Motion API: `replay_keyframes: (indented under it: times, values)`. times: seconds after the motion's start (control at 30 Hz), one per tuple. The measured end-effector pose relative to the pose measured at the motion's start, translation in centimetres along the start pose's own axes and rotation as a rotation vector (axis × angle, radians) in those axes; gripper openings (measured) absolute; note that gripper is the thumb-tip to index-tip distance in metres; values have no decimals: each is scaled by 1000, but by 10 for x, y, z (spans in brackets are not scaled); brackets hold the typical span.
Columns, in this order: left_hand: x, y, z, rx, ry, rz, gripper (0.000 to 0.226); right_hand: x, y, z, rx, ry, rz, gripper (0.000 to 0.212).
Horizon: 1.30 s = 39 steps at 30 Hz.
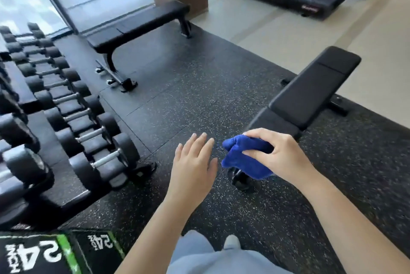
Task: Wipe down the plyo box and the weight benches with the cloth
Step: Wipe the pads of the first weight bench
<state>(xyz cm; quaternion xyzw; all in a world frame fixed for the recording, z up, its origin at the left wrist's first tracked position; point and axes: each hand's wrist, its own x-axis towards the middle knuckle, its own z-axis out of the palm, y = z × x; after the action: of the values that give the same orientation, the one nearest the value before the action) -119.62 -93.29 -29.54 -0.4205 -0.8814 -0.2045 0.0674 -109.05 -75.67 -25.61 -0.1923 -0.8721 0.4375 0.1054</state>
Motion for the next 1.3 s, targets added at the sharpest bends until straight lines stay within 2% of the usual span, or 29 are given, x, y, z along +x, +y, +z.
replay_keyframes:
  times: [0.3, 0.43, 0.6, 0.9, 1.03, 1.3]
  values:
    - [61, 80, 54, -52, -187, 436, 47, -67, 57, -61, -77, 291, 332, 30]
    - [82, 131, 68, -148, -243, 599, 47, -96, 62, -89, -130, 381, 509, 27]
    - [91, 166, 83, -274, -276, 764, 44, -120, 66, -113, -110, 481, 616, 24]
    - [111, 251, 117, -386, -273, 894, 42, -155, 108, -157, -5, 697, 619, 29]
    - [120, 304, 143, -360, -275, 921, 43, -167, 146, -196, 5, 706, 616, 36]
    - [145, 413, 180, -272, -259, 884, 46, -188, 224, -300, -57, 649, 604, 28]
